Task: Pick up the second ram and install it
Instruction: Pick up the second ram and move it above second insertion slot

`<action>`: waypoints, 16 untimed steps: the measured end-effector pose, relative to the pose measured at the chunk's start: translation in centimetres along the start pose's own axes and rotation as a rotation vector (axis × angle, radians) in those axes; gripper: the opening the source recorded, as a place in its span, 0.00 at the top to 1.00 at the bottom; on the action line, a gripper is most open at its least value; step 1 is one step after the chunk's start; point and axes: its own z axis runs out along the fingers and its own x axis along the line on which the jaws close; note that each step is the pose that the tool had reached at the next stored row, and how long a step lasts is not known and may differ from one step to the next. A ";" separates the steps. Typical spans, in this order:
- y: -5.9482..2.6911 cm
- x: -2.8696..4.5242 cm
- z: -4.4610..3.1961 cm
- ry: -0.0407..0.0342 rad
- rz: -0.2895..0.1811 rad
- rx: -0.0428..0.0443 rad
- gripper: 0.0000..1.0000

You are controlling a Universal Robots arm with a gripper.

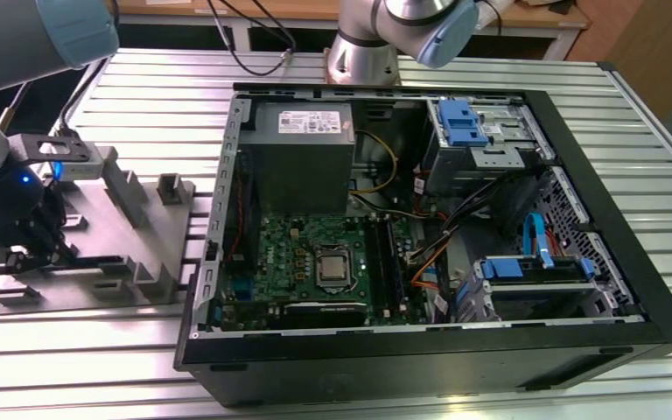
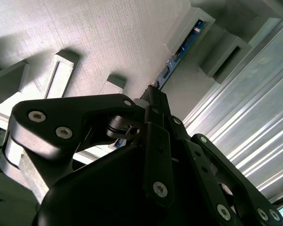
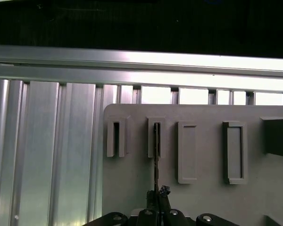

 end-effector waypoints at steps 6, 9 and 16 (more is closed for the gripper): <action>0.01 0.00 -0.18 0.0003 0.000 -0.0005 0.88; 0.01 -0.01 -0.48 0.0001 0.000 -0.0001 0.88; 0.03 -0.02 -1.42 0.0000 0.000 -0.0001 0.88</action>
